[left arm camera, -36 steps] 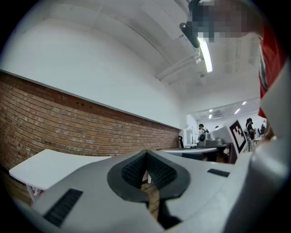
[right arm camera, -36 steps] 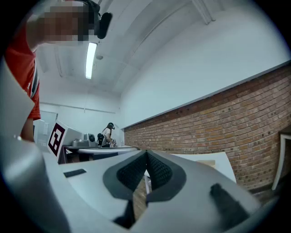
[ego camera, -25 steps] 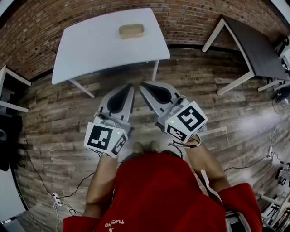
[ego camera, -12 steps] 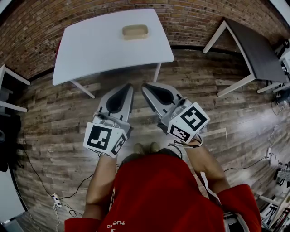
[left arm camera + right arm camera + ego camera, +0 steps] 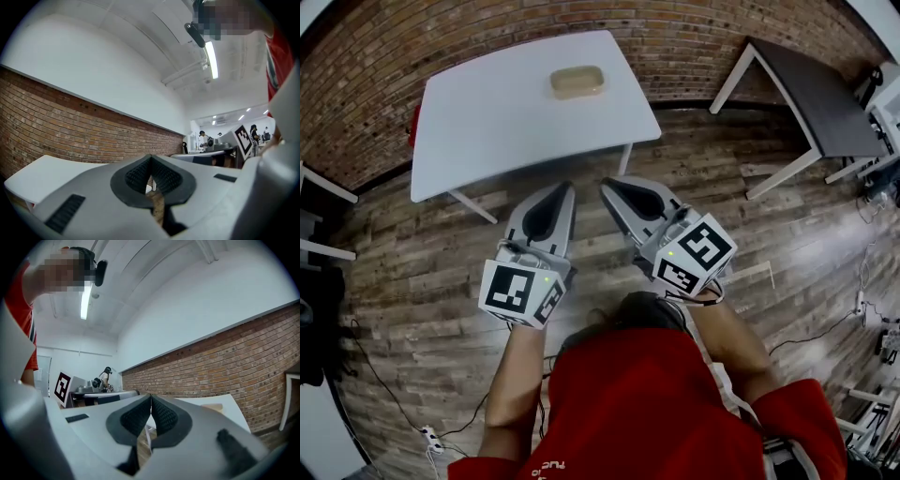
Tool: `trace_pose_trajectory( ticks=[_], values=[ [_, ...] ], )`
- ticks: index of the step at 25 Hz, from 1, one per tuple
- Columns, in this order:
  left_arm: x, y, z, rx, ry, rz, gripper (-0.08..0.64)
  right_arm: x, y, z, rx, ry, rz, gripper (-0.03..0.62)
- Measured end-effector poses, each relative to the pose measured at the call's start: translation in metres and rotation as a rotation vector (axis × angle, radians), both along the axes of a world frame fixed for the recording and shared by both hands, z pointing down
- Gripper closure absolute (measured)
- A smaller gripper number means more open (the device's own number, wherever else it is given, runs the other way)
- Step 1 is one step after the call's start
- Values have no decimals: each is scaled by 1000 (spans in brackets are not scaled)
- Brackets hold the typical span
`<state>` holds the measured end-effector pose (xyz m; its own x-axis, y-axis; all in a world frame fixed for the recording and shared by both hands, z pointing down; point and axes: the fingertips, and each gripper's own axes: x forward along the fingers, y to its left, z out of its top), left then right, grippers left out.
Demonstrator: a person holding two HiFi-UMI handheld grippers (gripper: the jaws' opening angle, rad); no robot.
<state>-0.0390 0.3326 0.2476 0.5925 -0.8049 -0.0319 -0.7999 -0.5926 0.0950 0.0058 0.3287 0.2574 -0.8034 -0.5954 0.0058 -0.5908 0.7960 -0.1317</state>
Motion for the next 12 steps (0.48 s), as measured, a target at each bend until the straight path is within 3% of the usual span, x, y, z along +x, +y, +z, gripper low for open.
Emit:
trace_pose_trajectory(
  ticks=[12],
  values=[
    [-14, -51, 11, -2, -1, -4, 548, -5, -48, 6, 15, 10, 8, 561]
  ],
)
